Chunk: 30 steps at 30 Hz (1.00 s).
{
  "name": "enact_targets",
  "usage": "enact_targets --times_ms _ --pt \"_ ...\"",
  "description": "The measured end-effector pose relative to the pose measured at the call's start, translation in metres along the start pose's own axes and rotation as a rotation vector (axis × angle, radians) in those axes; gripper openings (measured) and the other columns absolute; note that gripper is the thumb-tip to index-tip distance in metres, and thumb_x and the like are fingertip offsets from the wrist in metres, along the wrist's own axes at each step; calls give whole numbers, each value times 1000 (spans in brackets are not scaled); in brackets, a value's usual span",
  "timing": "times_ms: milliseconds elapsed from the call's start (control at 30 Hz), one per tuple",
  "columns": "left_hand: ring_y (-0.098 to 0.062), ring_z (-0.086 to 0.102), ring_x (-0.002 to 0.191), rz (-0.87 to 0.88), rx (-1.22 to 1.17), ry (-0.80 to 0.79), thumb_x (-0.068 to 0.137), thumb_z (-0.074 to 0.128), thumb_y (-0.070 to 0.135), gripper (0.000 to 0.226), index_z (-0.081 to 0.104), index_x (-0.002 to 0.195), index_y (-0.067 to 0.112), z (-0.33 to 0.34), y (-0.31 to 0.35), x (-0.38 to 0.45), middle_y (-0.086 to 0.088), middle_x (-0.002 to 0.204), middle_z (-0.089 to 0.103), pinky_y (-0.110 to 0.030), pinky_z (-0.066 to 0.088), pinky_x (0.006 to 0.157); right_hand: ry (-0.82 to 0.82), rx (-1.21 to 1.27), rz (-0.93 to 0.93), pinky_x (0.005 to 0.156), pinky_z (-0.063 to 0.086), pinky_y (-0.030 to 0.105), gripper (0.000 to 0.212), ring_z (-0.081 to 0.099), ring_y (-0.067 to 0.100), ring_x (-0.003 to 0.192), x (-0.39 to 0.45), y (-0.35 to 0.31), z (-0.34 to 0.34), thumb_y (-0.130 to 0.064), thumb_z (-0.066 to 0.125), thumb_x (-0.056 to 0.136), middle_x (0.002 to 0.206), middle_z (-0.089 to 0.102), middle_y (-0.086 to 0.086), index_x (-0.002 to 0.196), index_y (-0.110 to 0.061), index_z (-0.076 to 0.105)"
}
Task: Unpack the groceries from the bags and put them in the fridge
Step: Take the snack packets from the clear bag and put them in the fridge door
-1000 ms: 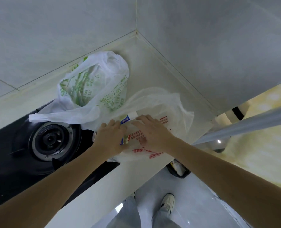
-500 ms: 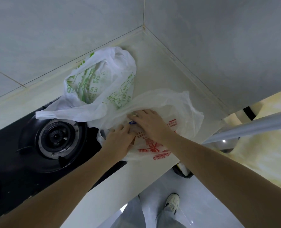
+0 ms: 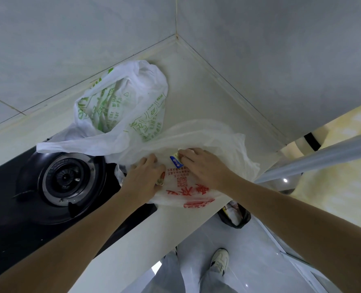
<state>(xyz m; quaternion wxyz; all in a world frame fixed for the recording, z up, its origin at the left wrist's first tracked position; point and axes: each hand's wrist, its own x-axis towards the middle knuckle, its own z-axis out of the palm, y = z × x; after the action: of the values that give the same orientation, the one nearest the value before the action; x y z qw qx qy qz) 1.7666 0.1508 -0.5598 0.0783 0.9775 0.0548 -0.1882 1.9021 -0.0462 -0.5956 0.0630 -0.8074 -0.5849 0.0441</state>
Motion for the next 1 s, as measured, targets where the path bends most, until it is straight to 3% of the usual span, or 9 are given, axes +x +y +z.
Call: enact_targets --times_ms 133,233,333,433,533,667,733,867,1000 --pt "-26 48 118 -31 21 -18 82 77 43 50 55 123 25 0 6 4 -5 128 41 -49 52 92 -37 -17 -2 81 58 44 43 63 36 116 -8 1 -6 -9 70 87 132 59 11 129 -13 59" --pt "-27 48 115 -39 11 -22 81 77 44 50 54 120 23 2 9 6 -6 124 42 -49 53 91 -90 -20 54 88 56 45 64 54 38 128 -4 -3 -4 -15 74 84 148 48 11 143 -23 51" --pt "-27 49 114 -48 18 -15 81 77 44 49 54 119 22 4 11 7 -7 124 42 -44 53 86 -122 -36 58 91 55 48 58 47 42 136 1 -9 -3 -19 75 84 155 45 13 139 -20 57" --pt "-25 48 114 -59 29 -24 82 76 45 49 54 120 23 4 11 8 -5 125 40 -41 52 83 -132 -37 43 79 58 42 40 57 35 116 -5 -12 -5 -10 73 84 131 57 13 123 -15 64" --pt "-24 48 116 -75 39 -28 82 75 46 50 53 120 23 2 12 8 -4 126 40 -41 51 84 -120 -27 42 60 56 36 38 58 28 94 -15 -10 -6 -6 86 72 114 61 10 106 -14 72" --pt "-23 49 116 -57 49 -12 82 72 48 48 54 119 24 0 13 8 -2 125 43 -40 49 87 -106 -21 81 45 52 32 25 56 26 88 -17 -10 -4 -2 85 71 107 60 8 91 -13 76" --pt "-23 51 114 -43 51 27 82 73 47 45 58 116 23 -1 13 7 -2 122 48 -38 45 85 -90 10 114 47 53 32 19 54 24 89 -15 -12 -4 -1 80 77 106 59 6 91 -13 74" --pt "-24 55 104 3 72 135 76 80 42 42 64 108 20 -10 19 3 0 111 59 -38 46 81 -21 147 256 59 59 34 30 53 21 97 -14 -15 -15 -10 79 82 111 56 4 108 -16 66" --pt "-20 55 98 53 -183 102 80 79 40 41 56 109 21 -13 37 -1 3 104 59 -36 48 78 -44 230 273 73 57 36 34 49 23 106 -25 -17 -28 -12 71 87 119 51 5 119 -16 60"
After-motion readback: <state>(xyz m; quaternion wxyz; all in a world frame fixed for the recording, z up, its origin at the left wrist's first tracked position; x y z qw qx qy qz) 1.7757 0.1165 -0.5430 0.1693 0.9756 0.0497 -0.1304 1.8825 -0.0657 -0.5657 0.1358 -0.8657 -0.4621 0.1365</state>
